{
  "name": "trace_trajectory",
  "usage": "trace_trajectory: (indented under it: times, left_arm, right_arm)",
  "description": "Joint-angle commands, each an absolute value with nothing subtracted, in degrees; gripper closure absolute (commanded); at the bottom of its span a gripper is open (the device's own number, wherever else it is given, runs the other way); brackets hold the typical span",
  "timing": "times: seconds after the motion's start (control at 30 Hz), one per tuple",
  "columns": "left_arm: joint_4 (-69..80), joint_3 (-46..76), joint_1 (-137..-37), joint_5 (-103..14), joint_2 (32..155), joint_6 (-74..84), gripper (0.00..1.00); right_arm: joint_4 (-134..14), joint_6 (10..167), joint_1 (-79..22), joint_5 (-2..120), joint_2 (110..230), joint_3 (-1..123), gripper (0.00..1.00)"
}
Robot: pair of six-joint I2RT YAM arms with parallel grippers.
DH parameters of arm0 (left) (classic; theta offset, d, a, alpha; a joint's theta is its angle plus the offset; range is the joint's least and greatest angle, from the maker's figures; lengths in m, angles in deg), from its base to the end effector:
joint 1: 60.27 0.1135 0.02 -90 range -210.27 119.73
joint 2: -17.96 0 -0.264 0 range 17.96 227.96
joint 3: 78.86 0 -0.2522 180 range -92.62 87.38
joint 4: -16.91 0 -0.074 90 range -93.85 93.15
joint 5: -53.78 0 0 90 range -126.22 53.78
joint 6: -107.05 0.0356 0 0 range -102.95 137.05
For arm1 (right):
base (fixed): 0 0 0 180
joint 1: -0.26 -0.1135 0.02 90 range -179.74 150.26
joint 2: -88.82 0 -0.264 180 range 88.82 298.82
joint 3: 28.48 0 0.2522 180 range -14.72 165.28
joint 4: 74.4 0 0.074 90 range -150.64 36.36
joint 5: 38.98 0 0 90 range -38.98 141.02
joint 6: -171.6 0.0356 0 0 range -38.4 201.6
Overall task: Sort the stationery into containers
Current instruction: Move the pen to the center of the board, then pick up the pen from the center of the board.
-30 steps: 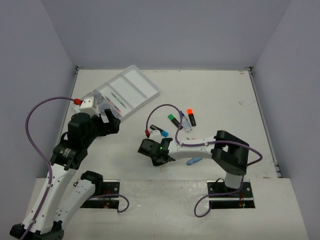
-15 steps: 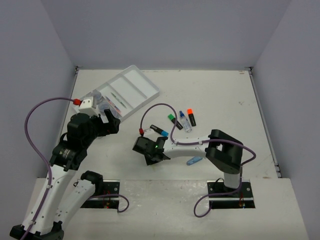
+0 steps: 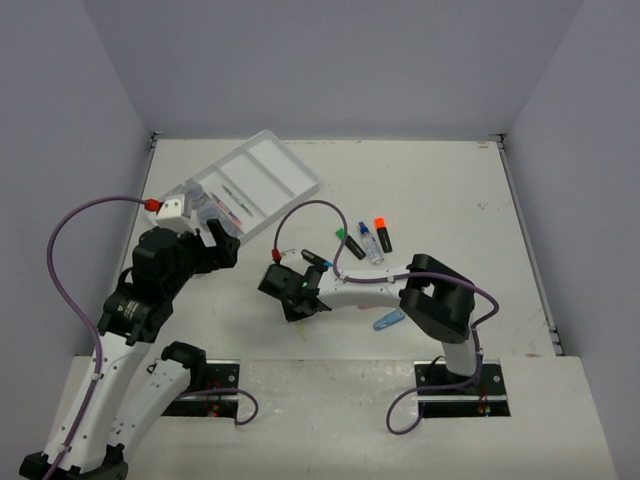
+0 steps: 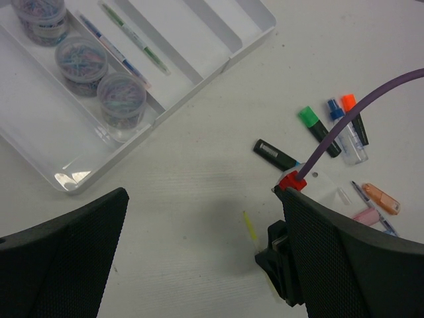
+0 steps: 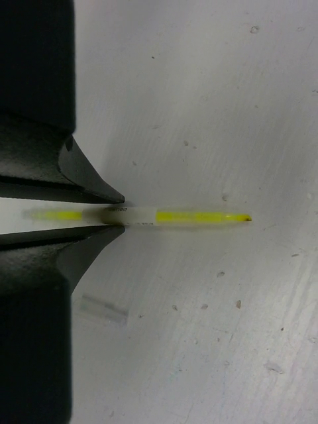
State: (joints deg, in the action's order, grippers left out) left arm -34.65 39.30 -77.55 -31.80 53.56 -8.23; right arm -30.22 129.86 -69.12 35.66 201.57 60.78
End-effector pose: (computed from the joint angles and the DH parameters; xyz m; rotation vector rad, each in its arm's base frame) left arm 0.1255 -0.0362 0.3319 -0.1914 2.0246 -0.3940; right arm 0.1478 0.3660 0.1562 -0.4244 2.6686 0.2675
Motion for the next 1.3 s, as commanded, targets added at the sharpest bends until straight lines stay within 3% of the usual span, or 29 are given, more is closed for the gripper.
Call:
trace_trajectory:
  times: [0.0,0.1,0.23,0.3,0.47,0.6,0.7,0.8,0.93,1.0,1.1,1.27]
  left_arm:
    - [-32.54,39.30,-77.24,-32.63,53.12,-6.42,0.00]
    - [-32.79,39.15,-77.31,-31.85,53.36,-6.67,0.00]
    - [-34.02,37.99,-77.24,-29.60,55.26,-8.05,0.00]
    - [-34.69,37.39,-77.31,-29.35,56.05,-9.58,0.00]
    - [-33.92,36.99,-77.27,-32.35,58.28,-13.57,0.00]
    - [-33.03,38.36,-79.71,-33.38,61.28,-19.27,0.00]
    - [-29.38,41.49,-85.55,-30.21,60.88,-26.60,0.00]
    - [-25.27,44.76,-99.59,-20.49,63.06,-34.00,0.00]
    - [-23.70,42.12,-116.27,-8.55,77.20,-42.11,0.00]
    - [-25.08,38.87,-120.36,-4.91,84.04,-46.81,0.02]
    - [-26.21,35.44,-123.37,-0.29,90.84,-51.26,0.16]
    - [-28.20,33.93,-123.55,-1.40,98.03,-57.20,0.23]
  right_arm:
    - [-26.99,128.63,-69.26,35.90,205.51,62.06,0.80]
    - [-26.04,127.42,-69.16,35.31,206.22,63.58,0.84]
    - [-25.30,125.87,-68.73,35.15,206.53,65.50,0.98]
    - [-25.22,125.31,-68.30,35.13,204.21,65.56,1.00]
    - [-25.57,124.46,-67.26,29.67,187.19,58.94,1.00]
    - [-25.48,122.55,-58.27,29.73,169.72,49.39,1.00]
    - [-24.47,121.06,-49.25,29.44,157.72,41.78,1.00]
    - [-23.04,119.52,-43.91,28.81,147.31,37.35,1.00]
    - [-21.53,118.47,-42.01,28.36,140.07,35.81,1.00]
    - [-21.46,117.50,-41.86,28.52,140.17,35.33,1.00]
    - [-21.09,117.19,-41.75,29.31,141.81,33.97,1.00]
    - [-21.43,117.08,-41.66,28.73,142.34,31.87,1.00]
